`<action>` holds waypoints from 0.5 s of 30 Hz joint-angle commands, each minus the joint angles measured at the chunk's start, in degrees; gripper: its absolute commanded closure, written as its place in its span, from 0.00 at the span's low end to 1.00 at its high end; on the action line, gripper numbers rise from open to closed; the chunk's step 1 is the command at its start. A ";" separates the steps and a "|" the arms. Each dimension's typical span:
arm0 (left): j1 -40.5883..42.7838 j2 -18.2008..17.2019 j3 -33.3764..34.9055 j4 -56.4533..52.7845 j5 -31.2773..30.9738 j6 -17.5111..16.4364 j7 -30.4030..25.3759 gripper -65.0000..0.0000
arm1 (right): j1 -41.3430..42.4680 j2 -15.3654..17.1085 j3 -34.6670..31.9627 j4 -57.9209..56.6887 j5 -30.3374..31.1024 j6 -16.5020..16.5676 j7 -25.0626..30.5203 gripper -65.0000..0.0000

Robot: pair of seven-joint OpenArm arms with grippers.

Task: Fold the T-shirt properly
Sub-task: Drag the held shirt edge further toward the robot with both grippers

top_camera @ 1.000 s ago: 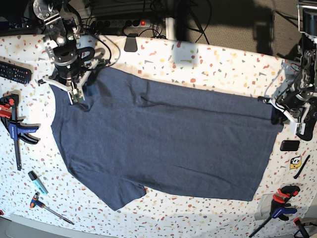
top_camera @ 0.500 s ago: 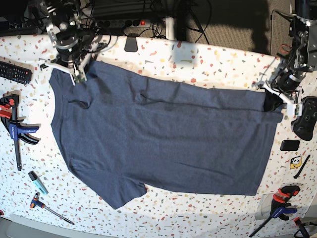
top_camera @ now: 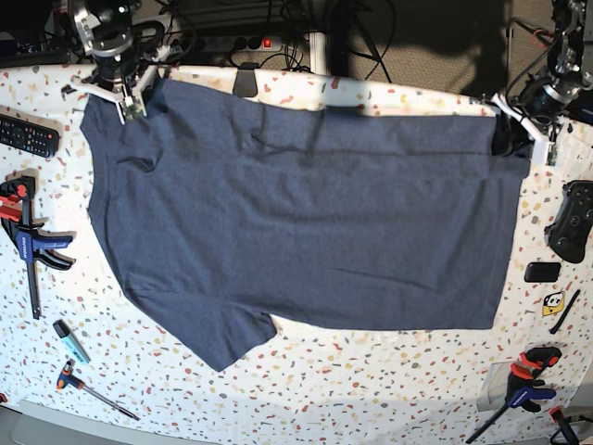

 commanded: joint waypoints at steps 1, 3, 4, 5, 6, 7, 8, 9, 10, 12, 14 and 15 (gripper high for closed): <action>0.98 -0.83 -1.31 0.72 1.38 0.50 2.97 1.00 | -0.98 0.63 1.01 1.11 -0.11 -0.22 0.37 1.00; 1.57 -0.85 -3.32 2.01 1.36 0.48 4.26 1.00 | -1.81 0.63 1.66 1.33 -0.15 -0.24 0.33 1.00; 1.90 -0.85 -4.17 2.69 1.38 0.46 5.05 1.00 | -2.21 0.66 1.68 1.38 -0.17 -0.22 0.35 1.00; 2.21 -0.85 -4.94 3.26 1.38 0.46 5.53 1.00 | -2.43 0.66 1.66 1.40 -0.17 -0.22 0.33 1.00; 2.56 -0.85 -5.53 3.74 1.36 0.46 5.64 1.00 | -2.56 0.63 1.66 1.40 -0.17 -0.22 0.35 1.00; 2.71 -0.85 -5.92 4.28 1.38 0.46 5.64 1.00 | -2.56 0.63 1.68 1.40 -0.17 -0.22 0.35 1.00; 2.69 -0.85 -6.12 4.66 1.38 0.46 5.68 1.00 | -2.54 0.66 1.68 1.44 -0.17 -0.24 0.39 1.00; 2.64 -0.85 -6.14 5.05 1.38 0.46 5.64 1.00 | -2.54 0.66 1.68 1.70 -0.20 -0.24 0.46 1.00; 2.62 -0.85 -6.14 5.64 1.38 0.46 5.64 1.00 | -2.54 0.63 1.68 2.19 -0.20 -0.24 0.44 1.00; 2.64 -0.90 -6.14 7.37 1.40 0.46 5.68 1.00 | -2.54 0.66 1.68 3.50 -0.20 -0.24 0.33 1.00; 2.64 -1.07 -6.19 9.38 1.40 0.48 5.86 1.00 | -2.56 0.66 1.68 4.98 -0.20 -0.24 -0.46 1.00; 2.64 -1.29 -6.21 10.47 1.38 0.48 5.88 1.00 | -2.56 0.66 1.68 5.73 -0.22 -0.24 -1.16 1.00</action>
